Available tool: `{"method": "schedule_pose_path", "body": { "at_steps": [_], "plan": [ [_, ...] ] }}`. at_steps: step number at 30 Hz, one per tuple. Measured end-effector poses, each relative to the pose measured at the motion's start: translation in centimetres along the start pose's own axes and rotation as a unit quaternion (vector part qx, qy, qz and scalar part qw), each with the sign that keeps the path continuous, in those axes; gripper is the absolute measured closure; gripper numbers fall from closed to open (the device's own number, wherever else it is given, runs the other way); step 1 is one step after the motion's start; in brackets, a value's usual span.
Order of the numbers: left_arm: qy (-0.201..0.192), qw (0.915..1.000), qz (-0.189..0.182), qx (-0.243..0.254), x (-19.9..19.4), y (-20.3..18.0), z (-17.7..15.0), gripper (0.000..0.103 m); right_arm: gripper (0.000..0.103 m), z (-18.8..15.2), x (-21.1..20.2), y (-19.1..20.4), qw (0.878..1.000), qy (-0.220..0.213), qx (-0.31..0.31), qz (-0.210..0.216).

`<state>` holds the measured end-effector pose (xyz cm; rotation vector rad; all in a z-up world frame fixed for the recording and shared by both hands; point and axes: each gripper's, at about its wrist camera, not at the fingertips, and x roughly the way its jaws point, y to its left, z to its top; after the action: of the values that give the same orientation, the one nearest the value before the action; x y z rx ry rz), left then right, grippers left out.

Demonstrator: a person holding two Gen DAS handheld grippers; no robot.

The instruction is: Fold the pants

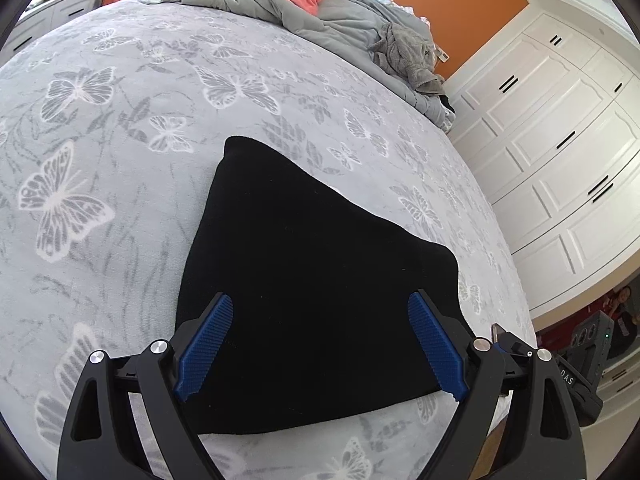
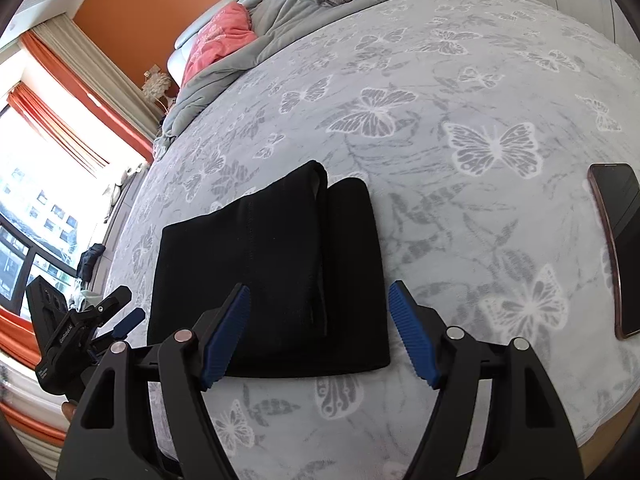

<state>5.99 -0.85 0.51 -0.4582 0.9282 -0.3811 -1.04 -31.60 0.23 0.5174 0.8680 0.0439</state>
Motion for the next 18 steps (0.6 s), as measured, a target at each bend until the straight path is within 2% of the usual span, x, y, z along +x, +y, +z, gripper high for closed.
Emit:
{"method": "schedule_pose_path", "body": {
  "at_steps": [3,6,9,10,13,16,18],
  "plan": [
    [-0.007,0.9997,0.015,0.019,-0.24,-0.58,-0.08,0.016,0.034,0.02,0.09,0.1,1.0,-0.001,-0.003,-0.007],
    [0.014,0.9997,-0.022,-0.005,-0.15,-0.32,-0.12,0.016,0.034,0.03,0.28,-0.06,1.0,0.006,0.013,0.014],
    [0.007,0.9999,-0.011,-0.005,-0.21,-0.25,-0.16,0.016,0.032,0.04,0.19,0.19,1.0,0.0,0.002,-0.003],
    [0.012,0.9998,-0.012,-0.008,-0.13,-0.18,-0.11,0.016,0.032,0.05,0.22,0.2,1.0,0.002,0.005,0.002],
    [0.023,0.9987,-0.034,-0.029,-0.07,0.17,-0.06,0.016,0.031,0.08,0.31,0.17,1.0,0.007,0.014,0.017],
    [0.007,0.9999,-0.004,-0.012,-0.36,-0.12,-0.11,0.016,0.031,0.14,0.36,0.43,1.0,0.003,0.009,0.007],
    [0.015,0.9997,-0.012,-0.012,-0.48,-0.24,-0.09,0.016,0.031,0.14,0.5,0.33,1.0,0.008,0.016,0.02]
  ]
}}
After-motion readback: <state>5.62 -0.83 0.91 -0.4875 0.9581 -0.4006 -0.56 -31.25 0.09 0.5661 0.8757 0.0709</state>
